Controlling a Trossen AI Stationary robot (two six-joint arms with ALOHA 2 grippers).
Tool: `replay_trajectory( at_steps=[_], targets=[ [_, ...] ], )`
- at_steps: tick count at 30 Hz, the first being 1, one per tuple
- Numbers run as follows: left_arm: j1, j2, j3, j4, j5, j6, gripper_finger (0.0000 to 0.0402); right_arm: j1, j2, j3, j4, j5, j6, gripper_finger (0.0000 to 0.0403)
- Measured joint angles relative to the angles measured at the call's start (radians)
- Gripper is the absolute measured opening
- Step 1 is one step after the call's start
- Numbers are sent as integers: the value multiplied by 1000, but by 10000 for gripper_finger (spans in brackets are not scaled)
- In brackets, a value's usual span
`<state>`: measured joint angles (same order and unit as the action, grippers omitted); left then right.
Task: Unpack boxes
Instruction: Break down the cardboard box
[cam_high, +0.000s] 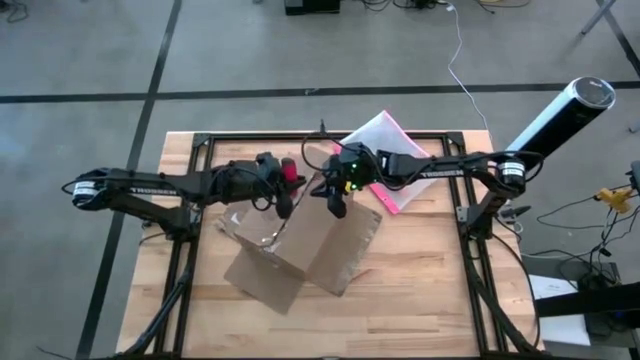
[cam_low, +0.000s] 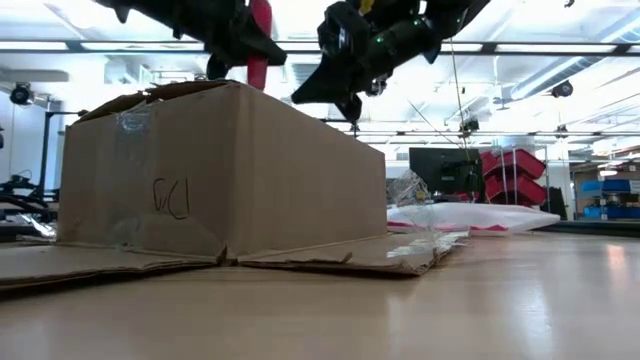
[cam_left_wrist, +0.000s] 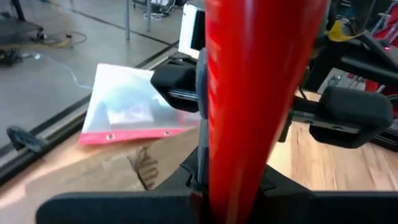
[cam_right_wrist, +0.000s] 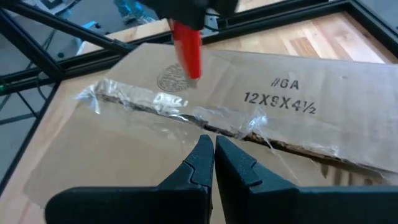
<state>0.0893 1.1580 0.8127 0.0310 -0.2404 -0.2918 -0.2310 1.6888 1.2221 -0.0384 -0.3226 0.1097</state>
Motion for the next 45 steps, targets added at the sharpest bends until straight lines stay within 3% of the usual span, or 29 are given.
replay_trajectory(
  at_steps=[7, 13, 21, 33, 45],
  targets=[
    [-33, 28, -69, 150, -131, -83, 22, 0, 62, 9, 48, 0, 1, 0],
    [-34, 67, -74, 161, -248, -92, 22, -1, 137, 39, 42, 8, 32, 0],
    [-41, 130, -74, 183, -248, -132, 22, -3, 220, 99, 40, 53, 74, 0],
    [-40, 145, -76, 156, -346, -74, 22, -21, 219, 116, 7, 64, 80, 0],
    [-40, 184, -92, 141, -346, -65, 22, -20, 219, 116, -8, 62, 80, 0]
  ],
)
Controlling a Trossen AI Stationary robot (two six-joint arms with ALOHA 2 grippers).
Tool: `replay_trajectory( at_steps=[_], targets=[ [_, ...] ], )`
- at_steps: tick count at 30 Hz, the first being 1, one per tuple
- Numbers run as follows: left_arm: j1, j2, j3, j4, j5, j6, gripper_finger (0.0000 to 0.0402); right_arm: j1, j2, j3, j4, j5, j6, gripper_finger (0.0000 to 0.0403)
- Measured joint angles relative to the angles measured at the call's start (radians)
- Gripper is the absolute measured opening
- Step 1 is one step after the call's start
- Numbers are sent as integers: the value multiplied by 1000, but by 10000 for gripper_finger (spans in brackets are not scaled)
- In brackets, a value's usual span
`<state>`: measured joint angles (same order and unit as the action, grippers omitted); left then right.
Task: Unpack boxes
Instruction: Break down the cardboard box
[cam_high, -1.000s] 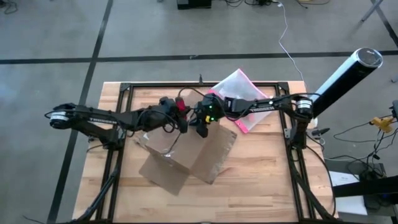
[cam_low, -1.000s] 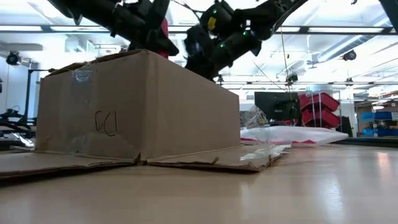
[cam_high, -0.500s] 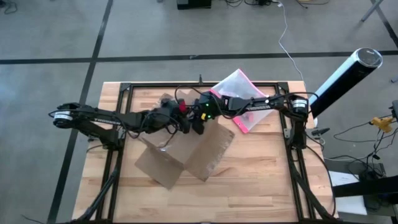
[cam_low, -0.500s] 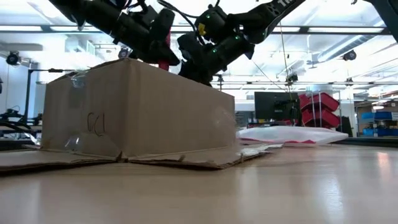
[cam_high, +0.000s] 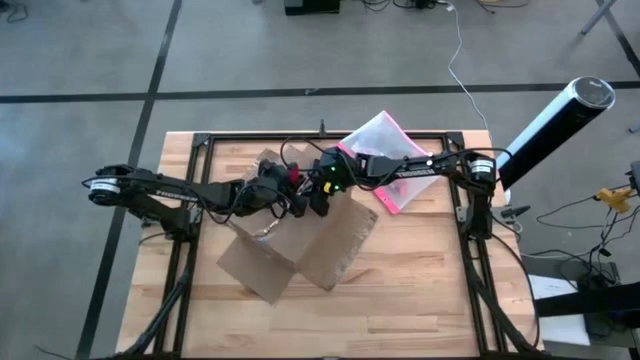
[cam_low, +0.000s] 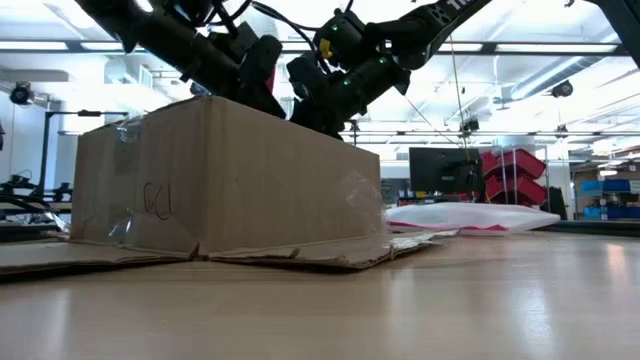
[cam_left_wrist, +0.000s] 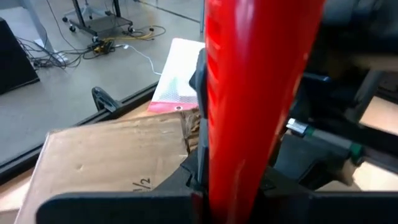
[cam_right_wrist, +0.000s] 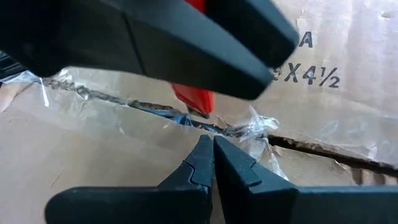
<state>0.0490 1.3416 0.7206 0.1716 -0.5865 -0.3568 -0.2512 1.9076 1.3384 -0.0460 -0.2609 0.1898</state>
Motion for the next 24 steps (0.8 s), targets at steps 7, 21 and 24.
replay_trajectory(
  at_steps=[7, 21, 24],
  targets=[
    [-3, 9, -15, -4, 19, -30, 22, -1, 0, 0, -2, -1, 1, 0],
    [-63, -28, -16, -98, 62, -128, 22, -23, 13, 3, -38, 30, 4, 0],
    [-70, -50, -16, -113, 64, -142, 22, -25, 25, 3, -34, 30, 9, 0]
  ],
)
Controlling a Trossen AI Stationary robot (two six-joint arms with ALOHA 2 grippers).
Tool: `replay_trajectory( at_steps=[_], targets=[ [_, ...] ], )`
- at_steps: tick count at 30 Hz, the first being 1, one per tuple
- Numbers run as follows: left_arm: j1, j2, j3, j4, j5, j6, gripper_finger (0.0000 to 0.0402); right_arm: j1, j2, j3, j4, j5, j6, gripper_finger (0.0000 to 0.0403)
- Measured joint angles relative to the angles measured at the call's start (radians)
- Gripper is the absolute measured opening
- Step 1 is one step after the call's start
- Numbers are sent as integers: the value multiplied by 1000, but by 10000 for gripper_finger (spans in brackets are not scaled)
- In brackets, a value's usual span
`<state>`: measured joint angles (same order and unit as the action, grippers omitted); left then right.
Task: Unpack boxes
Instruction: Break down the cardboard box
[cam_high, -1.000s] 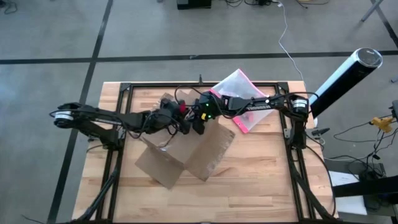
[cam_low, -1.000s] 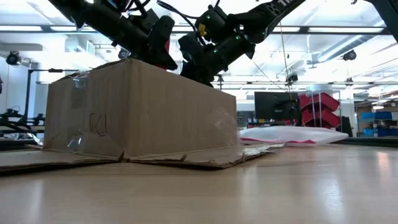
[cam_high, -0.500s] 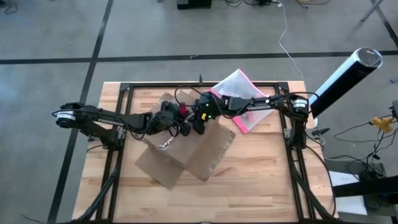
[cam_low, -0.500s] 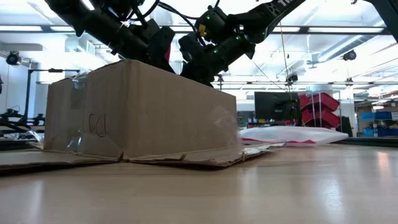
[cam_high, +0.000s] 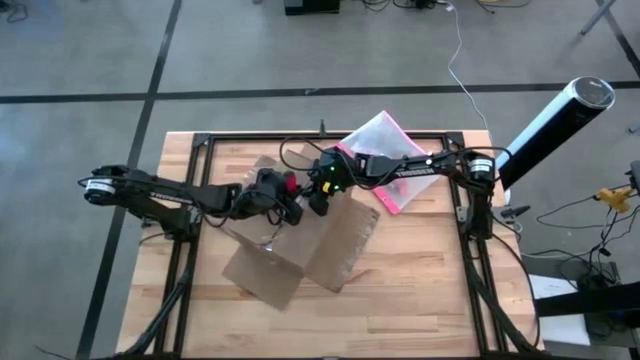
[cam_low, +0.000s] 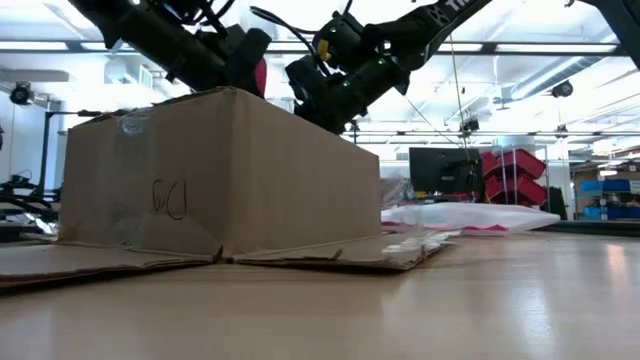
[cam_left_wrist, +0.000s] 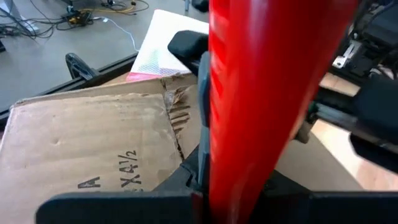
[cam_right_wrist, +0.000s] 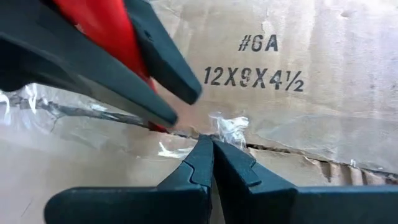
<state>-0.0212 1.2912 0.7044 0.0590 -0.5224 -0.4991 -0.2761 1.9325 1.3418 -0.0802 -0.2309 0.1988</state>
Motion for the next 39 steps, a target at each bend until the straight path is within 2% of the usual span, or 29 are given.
replay_trajectory(
  at_steps=[6, 21, 33, 39],
  targets=[
    [0, -43, 0, -9, 10, -6, 22, -1, 22, 0, 2, 12, 2, 0],
    [-9, -67, -1, -74, 120, -71, 22, -17, 24, -2, 10, 37, 30, 0],
    [-9, -87, -1, -27, 98, -63, 22, -21, 23, -3, 24, 40, 63, 0],
    [3, -95, -1, -6, 19, -14, 22, -24, 25, 23, 12, 17, 44, 0]
  ],
)
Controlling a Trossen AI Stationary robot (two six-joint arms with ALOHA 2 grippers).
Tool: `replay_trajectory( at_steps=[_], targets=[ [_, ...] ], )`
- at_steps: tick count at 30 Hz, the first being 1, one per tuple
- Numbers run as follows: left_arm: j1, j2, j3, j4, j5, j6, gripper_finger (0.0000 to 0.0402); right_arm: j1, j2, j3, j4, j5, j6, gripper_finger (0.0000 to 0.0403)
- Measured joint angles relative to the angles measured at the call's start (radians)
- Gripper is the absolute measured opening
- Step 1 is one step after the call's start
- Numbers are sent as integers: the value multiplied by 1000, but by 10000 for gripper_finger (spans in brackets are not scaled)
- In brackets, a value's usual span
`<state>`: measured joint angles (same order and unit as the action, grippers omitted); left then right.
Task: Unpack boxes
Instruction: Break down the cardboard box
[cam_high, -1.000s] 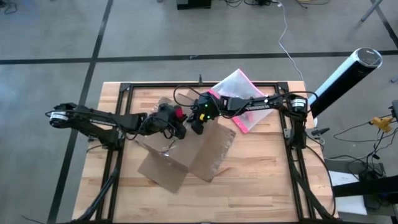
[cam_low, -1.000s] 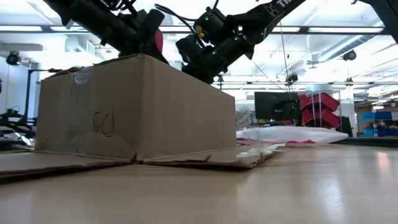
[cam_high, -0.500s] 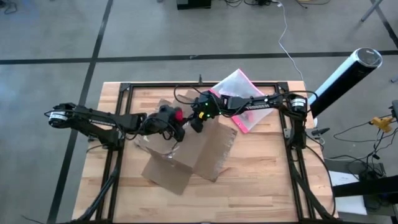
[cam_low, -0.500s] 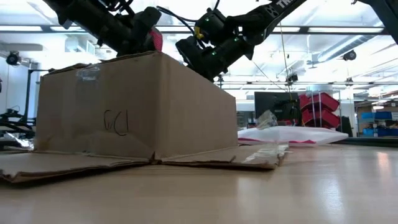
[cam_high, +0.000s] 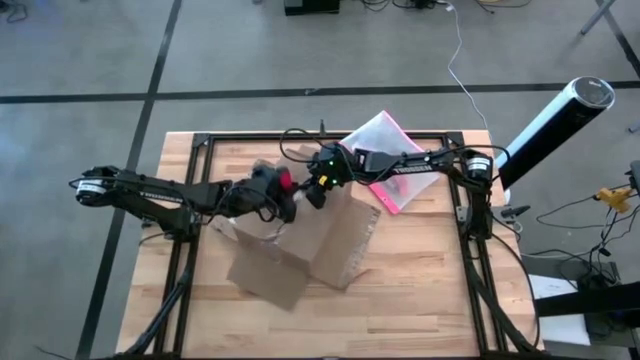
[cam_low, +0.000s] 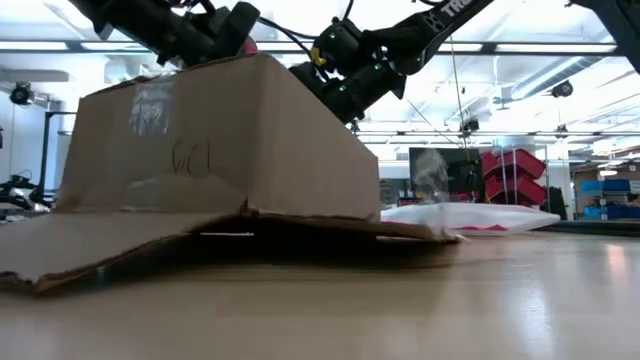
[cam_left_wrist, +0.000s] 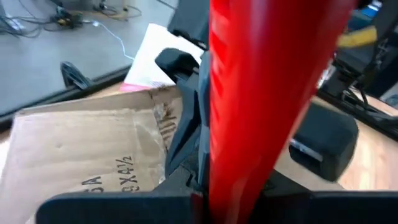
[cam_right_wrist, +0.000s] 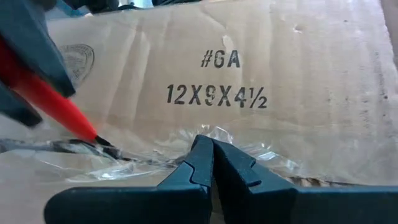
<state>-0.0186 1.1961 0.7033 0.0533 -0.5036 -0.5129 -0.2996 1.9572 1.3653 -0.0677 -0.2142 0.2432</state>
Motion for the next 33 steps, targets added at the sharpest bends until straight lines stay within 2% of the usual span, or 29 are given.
replay_trajectory(
  at_steps=[7, 10, 15, 22, 33],
  targets=[
    [26, -4, 1, 195, -56, 122, 22, -1, 2, 14, -10, 24, 11, 0],
    [37, -6, 1, 227, -64, 133, 22, -1, 1, 15, -35, 34, 9, 0],
    [21, -21, 1, 200, -45, 111, 22, -21, 1, 15, -54, 39, 40, 0],
    [17, -21, 1, 107, -159, 31, 22, -39, 0, 16, -55, 76, 150, 0],
    [17, -21, 1, 42, -187, 70, 22, -41, 0, 15, -58, 111, 186, 0]
  ],
)
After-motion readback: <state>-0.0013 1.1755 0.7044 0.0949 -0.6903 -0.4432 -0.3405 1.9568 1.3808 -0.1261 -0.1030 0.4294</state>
